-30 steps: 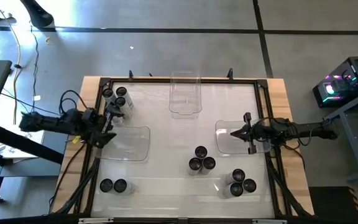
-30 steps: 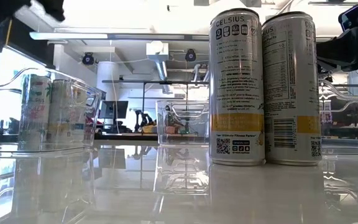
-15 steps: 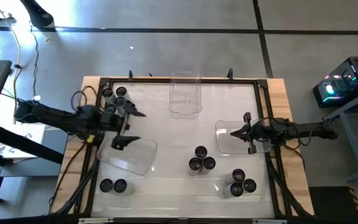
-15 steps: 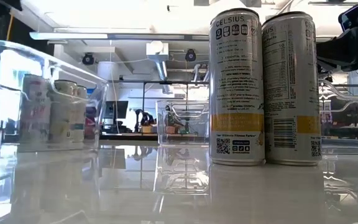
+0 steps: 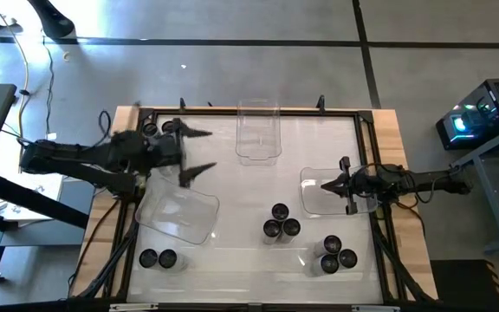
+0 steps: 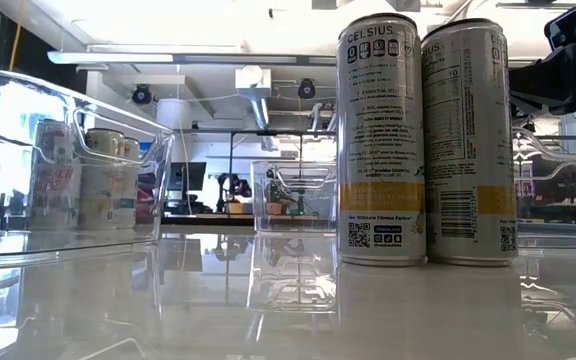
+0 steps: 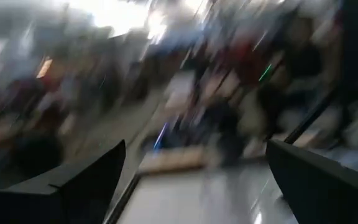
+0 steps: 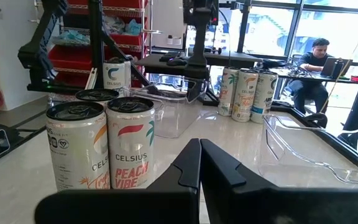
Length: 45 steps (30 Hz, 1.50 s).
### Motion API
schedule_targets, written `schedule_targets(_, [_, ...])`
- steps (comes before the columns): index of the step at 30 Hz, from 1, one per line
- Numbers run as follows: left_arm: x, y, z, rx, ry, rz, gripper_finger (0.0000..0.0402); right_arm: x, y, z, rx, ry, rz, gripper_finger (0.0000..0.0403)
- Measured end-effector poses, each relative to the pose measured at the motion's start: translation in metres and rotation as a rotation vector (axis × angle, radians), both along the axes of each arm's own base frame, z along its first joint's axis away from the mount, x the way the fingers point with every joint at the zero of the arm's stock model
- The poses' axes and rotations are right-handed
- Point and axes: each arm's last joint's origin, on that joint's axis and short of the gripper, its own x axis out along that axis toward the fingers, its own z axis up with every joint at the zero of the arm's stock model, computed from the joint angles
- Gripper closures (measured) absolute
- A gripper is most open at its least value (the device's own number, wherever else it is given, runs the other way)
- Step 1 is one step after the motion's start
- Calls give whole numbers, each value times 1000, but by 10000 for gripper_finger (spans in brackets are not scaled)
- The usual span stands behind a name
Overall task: Sort soda cans
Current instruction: Adjust the bottom left transparent bin
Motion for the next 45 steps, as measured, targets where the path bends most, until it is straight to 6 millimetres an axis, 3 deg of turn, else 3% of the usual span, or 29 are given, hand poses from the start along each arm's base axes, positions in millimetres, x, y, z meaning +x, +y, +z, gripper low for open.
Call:
schedule_targets(5, [9, 5, 13, -81, 140, 19, 19, 0, 0, 0, 0, 0, 0, 402])
schedule_targets(8, [17, 2, 6, -45, 188, -68, 19, 0, 0, 0, 0, 0, 0, 402])
schedule_targets(12, [30, 3, -4, -50, 250, -56, 19, 0, 0, 0, 0, 0, 0, 402])
schedule_targets(19, [62, 5, -34, -58, 713, -167, 26, 0, 0, 0, 0, 0, 0, 402])
schedule_targets(24, [81, 3, -66, -29, 1034, -248, 51, 0, 0, 0, 0, 0, 0, 402])
schedule_targets(29, [94, -3, -99, 83, 1262, -356, 86, 0, 0, 0, 0, 0, 0, 402])
schedule_targets(36, [110, -11, -131, 166, 1379, -438, 155, 0, 0, 0, 0, 0, 0, 402])
schedule_targets(45, [113, -13, -143, 114, 1431, -414, 288, 0, 0, 0, 0, 0, 0, 402])
